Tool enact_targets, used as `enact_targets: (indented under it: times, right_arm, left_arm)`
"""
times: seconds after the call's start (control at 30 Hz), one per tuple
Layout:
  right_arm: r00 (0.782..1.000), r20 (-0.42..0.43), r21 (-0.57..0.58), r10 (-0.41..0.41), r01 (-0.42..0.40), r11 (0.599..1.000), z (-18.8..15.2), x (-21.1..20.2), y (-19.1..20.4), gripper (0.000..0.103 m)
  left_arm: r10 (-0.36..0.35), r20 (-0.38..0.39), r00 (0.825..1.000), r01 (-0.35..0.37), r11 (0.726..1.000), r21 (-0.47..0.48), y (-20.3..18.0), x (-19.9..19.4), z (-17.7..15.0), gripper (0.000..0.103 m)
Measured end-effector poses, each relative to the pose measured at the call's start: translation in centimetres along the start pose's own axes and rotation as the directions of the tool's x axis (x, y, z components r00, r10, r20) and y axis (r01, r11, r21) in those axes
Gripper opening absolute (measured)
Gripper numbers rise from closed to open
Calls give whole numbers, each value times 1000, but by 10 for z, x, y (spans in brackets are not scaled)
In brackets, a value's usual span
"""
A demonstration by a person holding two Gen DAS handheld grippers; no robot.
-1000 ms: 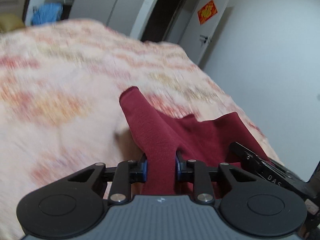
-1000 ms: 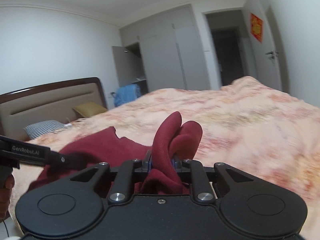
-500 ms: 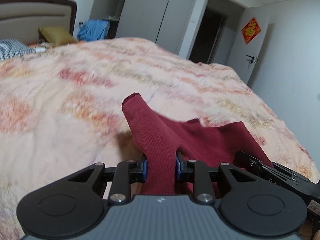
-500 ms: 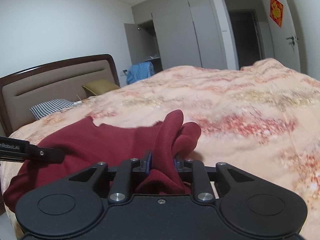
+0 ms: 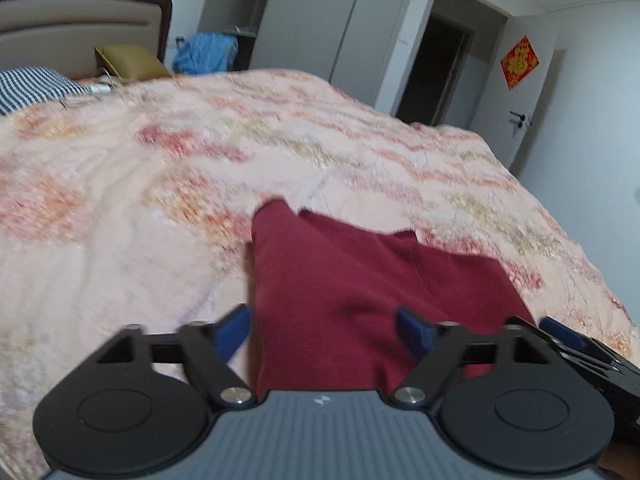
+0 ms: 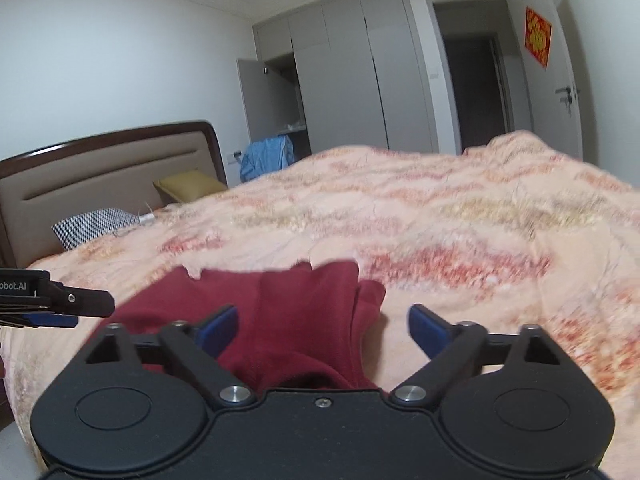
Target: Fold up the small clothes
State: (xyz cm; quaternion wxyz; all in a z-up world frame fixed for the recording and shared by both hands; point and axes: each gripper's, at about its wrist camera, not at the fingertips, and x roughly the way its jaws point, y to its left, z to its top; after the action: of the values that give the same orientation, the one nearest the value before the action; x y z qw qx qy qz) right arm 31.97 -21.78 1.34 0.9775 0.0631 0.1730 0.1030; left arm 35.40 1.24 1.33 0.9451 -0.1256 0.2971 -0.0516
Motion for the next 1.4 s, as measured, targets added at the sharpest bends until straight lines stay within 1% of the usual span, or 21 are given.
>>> enact_targets:
  times: [0.07, 0.1, 0.17, 0.37, 0.5, 0.6, 0.73, 0.93, 1.17, 1.27, 1.4]
  right_arm:
    - [999, 35, -5, 2, -2, 1000, 7, -16, 5, 102]
    - [999, 50, -8, 4, -4, 1000, 10, -25, 7, 102]
    - [997, 73, -11, 7, -6, 1000, 16, -41, 11, 102]
    - [990, 137, -16, 16, -14, 1000, 20, -96, 28, 102]
    - [986, 165, -27, 18, -14, 1000, 6, -136, 42, 102]
    - [983, 182, -29, 0, 5, 1000, -10, -162, 53, 102]
    - [974, 226, -49, -6, 18, 999, -33, -195, 67, 102]
    - [962, 270, -60, -44, 62, 996, -62, -233, 86, 103]
    - [954, 280, -87, -110, 139, 986, -96, -250, 100, 103]
    - [954, 277, -133, -116, 158, 979, -102, -253, 105, 103]
    - [951, 282, -128, -124, 165, 978, -104, -254, 106, 103]
  left_arm:
    - [11, 31, 999, -11, 1000, 5, -2, -15, 1, 95]
    - [14, 43, 999, -14, 1000, 6, -3, -23, 2, 99]
    - [23, 70, 997, -24, 1000, 6, -4, -41, 1, 103]
    - [50, 152, 987, -53, 998, 17, -6, -103, -9, 103]
    - [70, 198, 978, -80, 996, 45, -6, -142, -27, 103]
    - [83, 231, 970, -99, 993, 59, -6, -169, -47, 103]
    - [97, 262, 960, -120, 990, 72, -5, -198, -74, 103]
    - [89, 284, 955, -119, 989, 89, -6, -228, -112, 103]
    - [79, 287, 955, -115, 987, 111, -7, -244, -153, 103]
    - [82, 299, 951, -121, 986, 113, -5, -250, -161, 103]
    - [78, 308, 948, -116, 988, 106, -2, -254, -164, 103]
